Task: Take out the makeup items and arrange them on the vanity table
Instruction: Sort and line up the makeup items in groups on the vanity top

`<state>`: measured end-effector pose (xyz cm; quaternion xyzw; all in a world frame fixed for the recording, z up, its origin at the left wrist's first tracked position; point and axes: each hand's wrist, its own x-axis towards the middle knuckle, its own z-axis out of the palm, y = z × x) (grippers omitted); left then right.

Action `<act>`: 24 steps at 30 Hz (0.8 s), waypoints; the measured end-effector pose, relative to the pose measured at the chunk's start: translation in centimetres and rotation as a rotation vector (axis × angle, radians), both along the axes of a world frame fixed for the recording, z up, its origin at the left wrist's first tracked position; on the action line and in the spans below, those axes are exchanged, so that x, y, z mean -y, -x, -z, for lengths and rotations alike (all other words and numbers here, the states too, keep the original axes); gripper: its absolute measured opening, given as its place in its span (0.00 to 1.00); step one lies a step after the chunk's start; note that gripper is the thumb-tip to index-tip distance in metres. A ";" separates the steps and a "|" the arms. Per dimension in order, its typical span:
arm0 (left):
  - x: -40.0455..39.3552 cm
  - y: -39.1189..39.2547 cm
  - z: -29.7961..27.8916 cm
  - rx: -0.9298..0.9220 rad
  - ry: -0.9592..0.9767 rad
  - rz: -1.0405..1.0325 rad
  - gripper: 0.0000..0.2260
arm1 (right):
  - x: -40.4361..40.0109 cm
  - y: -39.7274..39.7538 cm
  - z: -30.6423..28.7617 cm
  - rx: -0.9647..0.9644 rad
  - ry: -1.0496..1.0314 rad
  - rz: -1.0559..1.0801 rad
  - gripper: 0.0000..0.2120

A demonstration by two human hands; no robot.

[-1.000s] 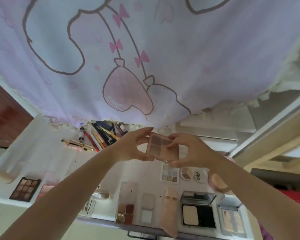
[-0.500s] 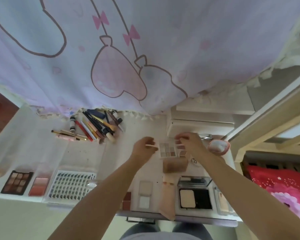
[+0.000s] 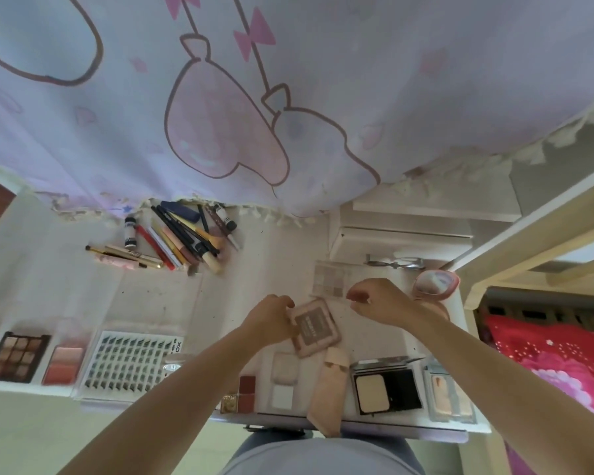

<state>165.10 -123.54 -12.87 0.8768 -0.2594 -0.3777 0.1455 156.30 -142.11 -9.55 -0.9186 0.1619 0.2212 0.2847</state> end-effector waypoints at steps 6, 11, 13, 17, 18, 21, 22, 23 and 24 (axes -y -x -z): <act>0.0 1.1 0.0 0.081 -0.047 0.213 0.28 | -1.5 -1.0 1.2 -0.185 -0.031 -0.087 0.17; -0.3 2.2 1.0 0.152 -0.105 0.346 0.33 | -3.1 -0.9 2.7 -0.229 -0.084 -0.019 0.14; -0.3 2.5 1.2 0.175 -0.120 0.351 0.36 | -3.4 -0.8 3.0 -0.219 -0.153 0.088 0.13; -0.2 3.0 1.8 0.252 -0.132 0.339 0.37 | -3.7 -0.4 3.0 -0.251 -0.365 0.341 0.11; -0.2 3.0 1.8 0.272 -0.127 0.336 0.36 | -3.7 -0.4 3.0 -0.251 -0.383 0.346 0.11; -0.1 2.2 1.5 0.301 -0.127 0.374 0.32 | -3.6 -0.3 2.9 -0.164 -0.265 0.205 0.12; -0.1 1.8 1.3 0.289 -0.133 0.387 0.32 | -3.4 -0.4 3.0 -0.088 -0.137 0.120 0.11; 0.0 1.3 0.9 0.263 -0.141 0.391 0.31 | -3.1 -0.5 3.0 0.003 0.004 0.040 0.11; 0.0 0.8 0.4 0.228 -0.152 0.385 0.30 | -2.7 -0.7 3.2 0.088 0.124 -0.043 0.12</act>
